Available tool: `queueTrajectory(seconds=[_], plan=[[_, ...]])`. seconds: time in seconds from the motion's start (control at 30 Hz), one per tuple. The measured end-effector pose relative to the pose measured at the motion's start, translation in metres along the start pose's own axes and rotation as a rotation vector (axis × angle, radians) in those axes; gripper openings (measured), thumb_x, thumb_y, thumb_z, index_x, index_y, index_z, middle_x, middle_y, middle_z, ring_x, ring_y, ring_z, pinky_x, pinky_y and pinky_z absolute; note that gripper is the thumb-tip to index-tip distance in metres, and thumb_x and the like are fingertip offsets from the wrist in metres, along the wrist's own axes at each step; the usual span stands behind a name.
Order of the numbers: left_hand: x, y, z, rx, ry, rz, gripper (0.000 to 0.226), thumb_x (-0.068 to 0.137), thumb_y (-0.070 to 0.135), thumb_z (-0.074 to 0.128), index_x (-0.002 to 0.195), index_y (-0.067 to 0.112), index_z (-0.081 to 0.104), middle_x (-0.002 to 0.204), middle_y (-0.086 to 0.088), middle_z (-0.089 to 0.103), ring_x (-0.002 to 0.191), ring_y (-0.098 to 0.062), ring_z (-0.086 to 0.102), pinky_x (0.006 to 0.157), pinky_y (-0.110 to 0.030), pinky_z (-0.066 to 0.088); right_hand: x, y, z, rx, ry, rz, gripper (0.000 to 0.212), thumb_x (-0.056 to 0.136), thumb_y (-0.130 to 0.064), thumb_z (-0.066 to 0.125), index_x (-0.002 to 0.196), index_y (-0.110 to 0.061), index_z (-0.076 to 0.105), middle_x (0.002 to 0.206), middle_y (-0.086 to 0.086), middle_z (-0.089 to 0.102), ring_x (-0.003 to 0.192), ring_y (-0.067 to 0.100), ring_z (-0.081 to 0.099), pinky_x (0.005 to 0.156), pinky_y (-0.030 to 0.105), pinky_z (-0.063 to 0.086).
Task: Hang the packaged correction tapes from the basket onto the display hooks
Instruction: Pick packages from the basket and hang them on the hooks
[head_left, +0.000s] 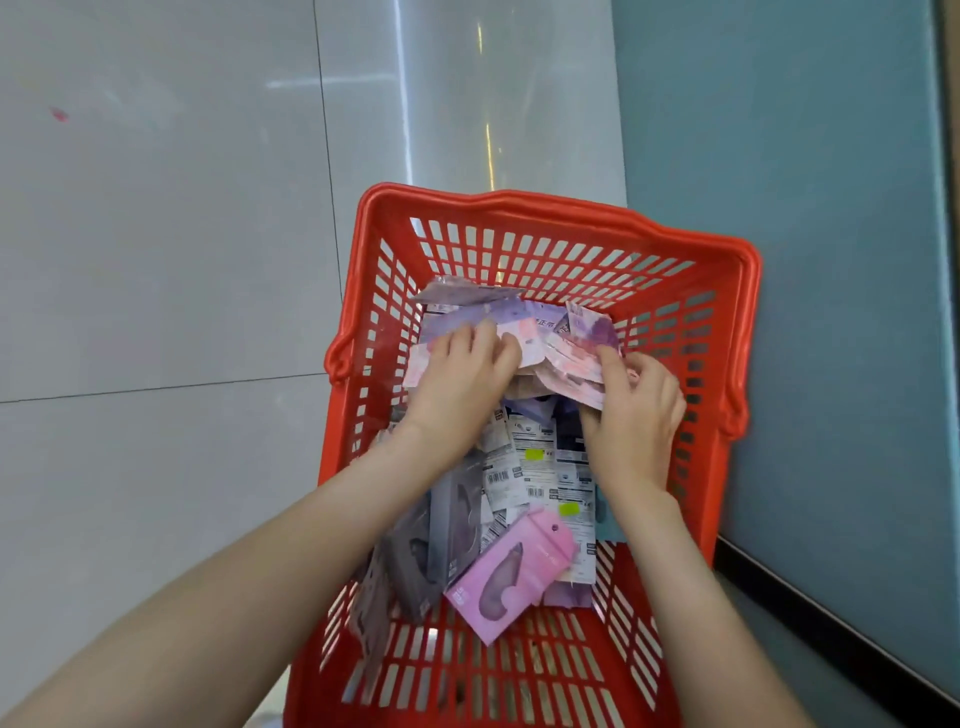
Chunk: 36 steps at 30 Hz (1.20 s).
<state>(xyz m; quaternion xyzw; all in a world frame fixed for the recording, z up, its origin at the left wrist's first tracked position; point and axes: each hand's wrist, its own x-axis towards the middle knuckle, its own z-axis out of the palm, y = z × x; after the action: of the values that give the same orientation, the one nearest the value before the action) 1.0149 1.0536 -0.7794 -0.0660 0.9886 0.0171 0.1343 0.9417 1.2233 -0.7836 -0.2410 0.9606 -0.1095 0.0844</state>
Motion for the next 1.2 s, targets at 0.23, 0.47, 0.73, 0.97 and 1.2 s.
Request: queueTrajectory(seconds=[0.23, 0.47, 0.73, 0.97, 1.2], plan=[[-0.050, 0.022, 0.005, 0.064, -0.312, -0.006, 0.052, 0.059, 0.023, 0.079, 0.109, 0.013, 0.067, 0.101, -0.022, 0.065, 0.091, -0.039, 0.062, 0.076, -0.044, 0.052, -0.067, 0.005, 0.007, -0.046, -0.414, -0.037, 0.086, 0.051, -0.001, 0.087, 0.123, -0.004, 0.040, 0.124, 0.025, 0.057, 0.114, 0.039, 0.058, 0.095, 0.045, 0.050], [-0.023, 0.014, -0.006, 0.070, -0.460, -0.060, 0.065, 0.089, 0.031, 0.054, 0.146, 0.020, 0.023, 0.139, -0.028, 0.031, 0.122, -0.042, 0.038, 0.097, -0.043, 0.036, -0.063, 0.017, 0.008, 0.195, -0.662, 0.061, 0.095, 0.065, -0.066, 0.063, 0.145, -0.026, 0.028, 0.146, -0.001, 0.032, 0.138, 0.020, 0.024, 0.112, 0.039, 0.016], [-0.042, -0.003, -0.111, -0.089, -0.280, -0.092, 0.067, 0.088, 0.031, 0.050, 0.147, 0.019, 0.020, 0.116, -0.015, 0.054, 0.105, -0.033, 0.049, 0.081, -0.037, 0.035, -0.058, -0.015, -0.071, 0.286, -0.604, 0.216, 0.048, 0.083, -0.023, 0.068, 0.126, -0.013, 0.049, 0.119, 0.007, 0.046, 0.114, 0.029, 0.049, 0.099, 0.044, 0.040], [-0.095, -0.021, -0.314, -1.168, -0.222, -0.475, 0.076, 0.073, 0.025, 0.081, 0.133, 0.016, 0.035, 0.105, 0.007, 0.052, 0.090, -0.013, 0.052, 0.058, -0.019, 0.035, -0.080, -0.089, -0.288, 0.460, -0.274, 0.398, 0.060, 0.071, -0.024, 0.078, 0.120, -0.016, 0.044, 0.114, 0.003, 0.053, 0.109, 0.029, 0.053, 0.092, 0.047, 0.044], [-0.163, -0.015, -0.529, -1.441, -0.154, -0.282, 0.037, 0.079, 0.016, 0.078, 0.090, 0.029, 0.045, 0.089, 0.012, 0.057, 0.069, 0.008, 0.055, 0.054, -0.007, 0.042, -0.111, -0.180, -0.510, 0.498, -0.087, 0.321, 0.092, 0.070, -0.043, 0.079, 0.144, -0.022, 0.029, 0.140, 0.003, 0.041, 0.127, 0.025, 0.034, 0.103, 0.033, 0.027]])
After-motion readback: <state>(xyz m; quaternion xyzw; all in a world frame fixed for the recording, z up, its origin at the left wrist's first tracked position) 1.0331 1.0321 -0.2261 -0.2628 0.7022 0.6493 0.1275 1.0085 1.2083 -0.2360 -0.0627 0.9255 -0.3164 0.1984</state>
